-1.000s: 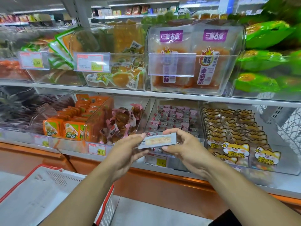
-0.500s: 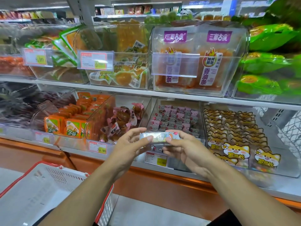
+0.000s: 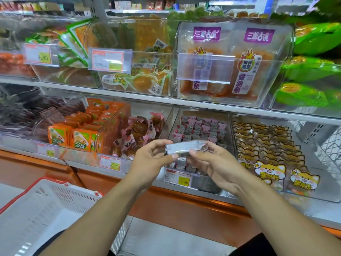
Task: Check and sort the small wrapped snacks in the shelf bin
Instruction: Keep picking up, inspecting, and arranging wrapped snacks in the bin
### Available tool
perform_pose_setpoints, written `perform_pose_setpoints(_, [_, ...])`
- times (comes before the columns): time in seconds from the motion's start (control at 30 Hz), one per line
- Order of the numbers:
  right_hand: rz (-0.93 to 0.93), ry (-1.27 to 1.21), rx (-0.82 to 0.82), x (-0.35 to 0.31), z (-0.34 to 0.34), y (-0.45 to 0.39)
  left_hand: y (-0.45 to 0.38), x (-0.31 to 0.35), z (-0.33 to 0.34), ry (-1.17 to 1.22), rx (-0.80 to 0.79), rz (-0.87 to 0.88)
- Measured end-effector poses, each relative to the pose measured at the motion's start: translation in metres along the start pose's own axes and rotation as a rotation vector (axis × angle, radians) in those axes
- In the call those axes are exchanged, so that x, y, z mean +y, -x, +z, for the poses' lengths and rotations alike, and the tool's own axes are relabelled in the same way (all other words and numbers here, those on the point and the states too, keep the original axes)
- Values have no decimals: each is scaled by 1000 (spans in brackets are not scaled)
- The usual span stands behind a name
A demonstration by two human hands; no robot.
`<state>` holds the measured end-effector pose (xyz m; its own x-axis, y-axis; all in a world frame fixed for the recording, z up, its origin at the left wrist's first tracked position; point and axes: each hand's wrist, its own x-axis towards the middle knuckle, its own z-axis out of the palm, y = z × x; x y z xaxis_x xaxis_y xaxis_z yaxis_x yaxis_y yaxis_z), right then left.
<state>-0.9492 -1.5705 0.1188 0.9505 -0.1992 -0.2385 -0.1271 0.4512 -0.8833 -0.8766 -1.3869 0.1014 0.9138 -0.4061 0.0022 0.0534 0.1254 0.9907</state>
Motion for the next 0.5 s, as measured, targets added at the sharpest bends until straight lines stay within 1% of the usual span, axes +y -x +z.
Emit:
perform_pose_setpoints(0.03, [-18, 39, -12, -3, 0, -1, -2, 0, 2, 10, 7, -5])
perform_pose_setpoints(0.1, [-70, 125, 22, -10, 2, -4, -6, -1, 8, 56, 10, -25])
perform_pose_setpoints(0.17, [-126, 138, 101, -15, 2, -13, -9, -2, 12, 105, 14, -30])
perform_pose_setpoints(0.23, [-193, 116, 223, -18, -2, -29, -14, -4, 15, 54, 20, -7])
perform_pose_setpoints(0.33, [-292, 246, 480, -19, -6, -62, -18, -8, 20, -233, 17, 111])
perform_pose_setpoints(0.4, [-379, 409, 565, -22, -3, -84, -17, -12, 27, -464, -8, 216])
perform_pose_setpoints(0.5, [-480, 718, 694, -29, 2, -115, -16, -19, 36, -789, -87, 343])
